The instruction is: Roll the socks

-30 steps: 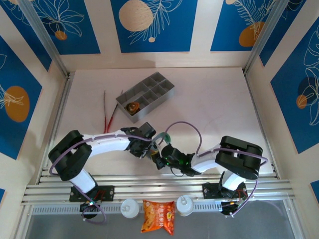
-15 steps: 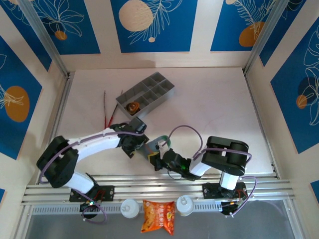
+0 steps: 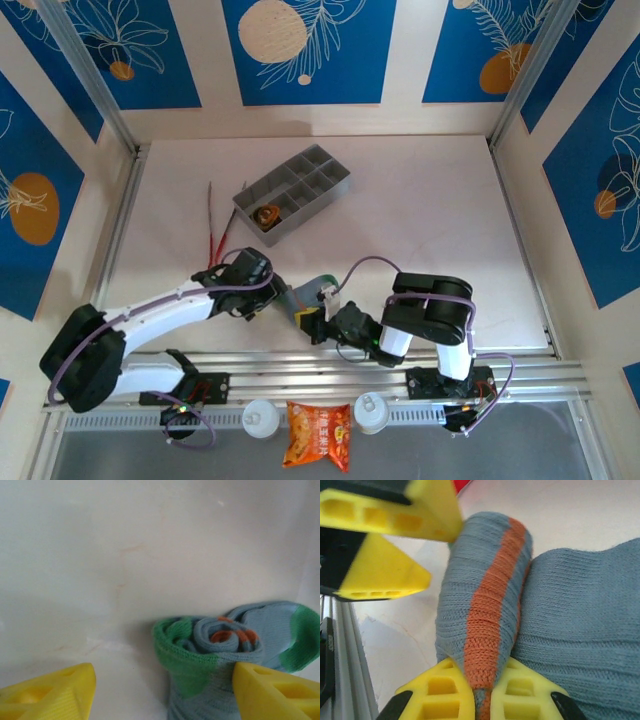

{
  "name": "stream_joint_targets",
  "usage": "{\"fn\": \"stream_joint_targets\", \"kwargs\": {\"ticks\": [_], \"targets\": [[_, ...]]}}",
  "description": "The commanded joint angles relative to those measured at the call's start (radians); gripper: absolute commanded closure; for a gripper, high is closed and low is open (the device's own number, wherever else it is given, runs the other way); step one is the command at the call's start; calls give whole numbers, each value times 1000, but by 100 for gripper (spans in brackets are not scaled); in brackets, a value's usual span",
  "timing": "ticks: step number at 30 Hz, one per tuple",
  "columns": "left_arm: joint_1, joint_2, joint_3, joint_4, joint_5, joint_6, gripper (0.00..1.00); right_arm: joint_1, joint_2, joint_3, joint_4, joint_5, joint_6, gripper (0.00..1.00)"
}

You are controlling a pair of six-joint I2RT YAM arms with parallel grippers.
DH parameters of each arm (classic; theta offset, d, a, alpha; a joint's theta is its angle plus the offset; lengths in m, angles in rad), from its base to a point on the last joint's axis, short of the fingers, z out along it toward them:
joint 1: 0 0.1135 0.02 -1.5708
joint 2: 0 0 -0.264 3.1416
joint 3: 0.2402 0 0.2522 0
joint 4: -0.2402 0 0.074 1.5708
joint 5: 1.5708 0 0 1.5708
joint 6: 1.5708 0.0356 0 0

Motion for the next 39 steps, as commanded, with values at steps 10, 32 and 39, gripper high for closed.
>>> {"fn": "stream_joint_targets", "kwargs": {"ticks": [10, 32, 39], "targets": [[-52, 118, -5, 141, 86, 29, 46, -23, 206, -35, -523, -243, 72, 100], [-136, 182, -38, 130, 120, 139, 52, -111, 255, 34, -626, -332, 43, 100], [-161, 279, -16, 91, 169, 200, 85, -142, 249, 72, -693, -348, 12, 100]]}}
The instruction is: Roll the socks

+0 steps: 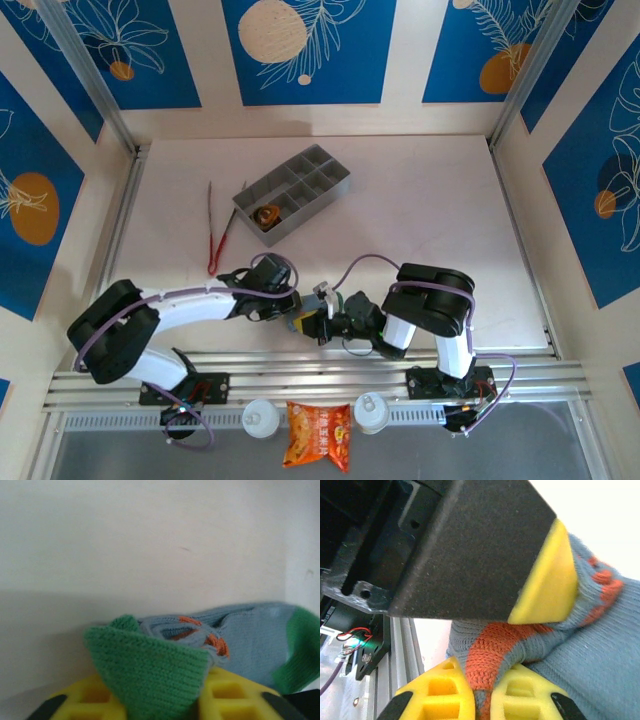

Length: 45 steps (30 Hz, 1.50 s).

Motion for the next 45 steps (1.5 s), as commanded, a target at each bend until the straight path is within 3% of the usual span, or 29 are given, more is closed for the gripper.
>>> {"fn": "stream_joint_targets", "kwargs": {"ticks": [1, 2, 4, 9, 13, 17, 22, 25, 29, 34, 37, 42, 45], "targets": [[-37, 93, -28, -97, 95, 48, 91, -16, 228, 78, -750, 5, -6, 100], [-35, 95, -25, -112, 93, 50, 99, -20, 220, 95, -782, -1, -21, 100], [-18, 93, -21, -145, 80, 49, 100, -23, 192, 130, -847, -17, -69, 99], [122, 16, -51, -208, 20, -33, 100, 13, 6, 234, -1048, 41, -268, 64], [199, -82, -88, -254, -65, -202, 100, 61, -200, 259, -1113, 174, -451, 58], [159, -145, -91, -289, -165, -429, 100, 112, -382, 254, -1137, 285, -622, 49], [-3, -110, 6, -450, -315, -689, 100, 180, -525, 236, -1202, 425, -677, 38], [-69, -103, -1, -494, -347, -935, 100, 180, -597, 194, -1223, 441, -588, 36], [-58, -158, -35, -488, -428, -1224, 100, 154, -676, 157, -1239, 402, -434, 38], [92, -191, -1, -439, -460, -1228, 100, 133, -779, 153, -1268, 359, -429, 39], [129, -195, 6, -370, -497, -1270, 100, 85, -822, 151, -1308, 285, -484, 39], [73, -169, -27, -202, -558, -1393, 100, -2, -890, 123, -1320, 157, -537, 40], [12, -127, -24, -125, -560, -1355, 100, -19, -906, 112, -1303, 68, -594, 40]]}}
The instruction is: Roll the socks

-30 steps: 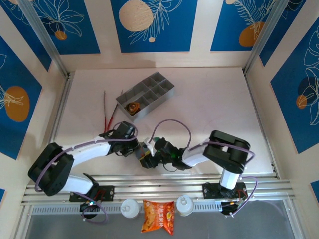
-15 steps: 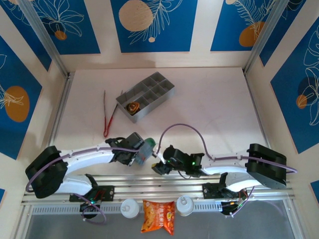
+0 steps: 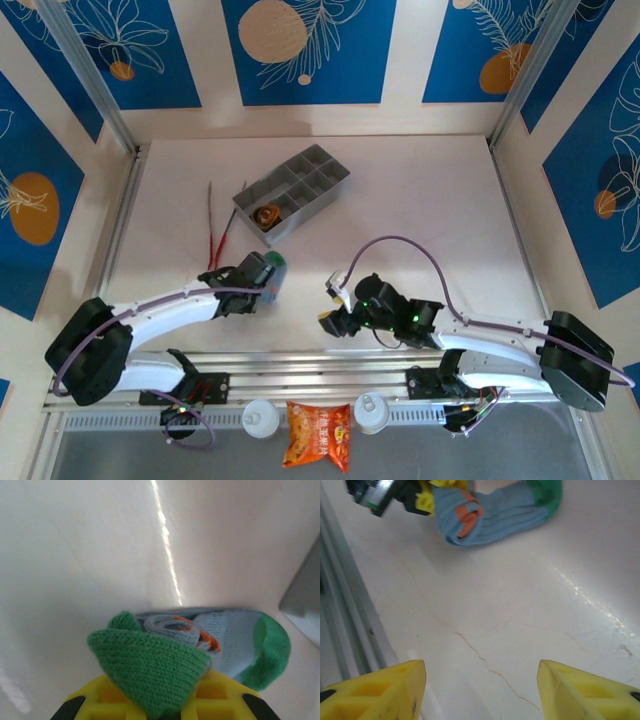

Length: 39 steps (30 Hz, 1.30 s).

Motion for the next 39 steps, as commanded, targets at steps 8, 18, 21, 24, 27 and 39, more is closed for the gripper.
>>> {"fn": "stream_joint_targets", "kwargs": {"ticks": [8, 18, 21, 24, 27, 39], "targets": [[-233, 176, -24, 65, -49, -472, 100, -21, 119, 19, 68, -109, -332, 38], [-245, 287, -3, 83, 42, -472, 100, -22, 384, 125, 239, -71, -598, 36], [-245, 277, -3, 36, 86, -470, 100, -21, 436, 149, 291, -54, -630, 36], [-245, 265, 1, -9, 117, -467, 100, -18, 462, 167, 338, -39, -641, 36], [-243, 269, 13, -33, 134, -456, 100, -11, 484, 186, 352, -43, -630, 36], [-242, 278, 27, -55, 185, -448, 100, 26, 557, 231, 406, 100, -541, 41]]}}
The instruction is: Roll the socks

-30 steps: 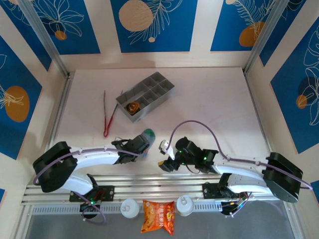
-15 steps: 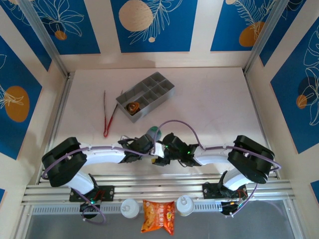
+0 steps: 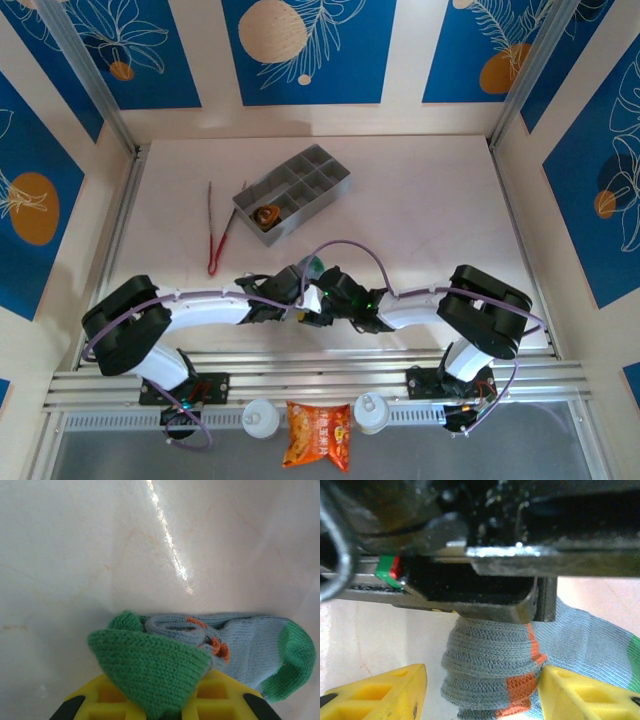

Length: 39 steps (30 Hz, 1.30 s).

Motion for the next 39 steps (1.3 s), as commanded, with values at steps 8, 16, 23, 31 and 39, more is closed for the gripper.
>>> {"fn": "stream_joint_targets", "kwargs": {"ticks": [8, 16, 23, 31, 39], "targets": [[-35, 72, -38, -208, 167, -435, 100, 30, -107, 11, 62, 96, 75, 35], [-34, 80, -26, -205, 164, -428, 100, 42, -16, 51, 77, 28, 55, 36], [-34, 76, -23, -203, 165, -422, 100, 33, 53, 94, 76, 57, 101, 49], [-34, 75, -24, -186, 174, -413, 100, 33, 74, 98, 26, 113, 208, 92], [-34, 7, -55, -150, 158, -372, 59, 28, 75, -39, 14, 108, 455, 100]]}}
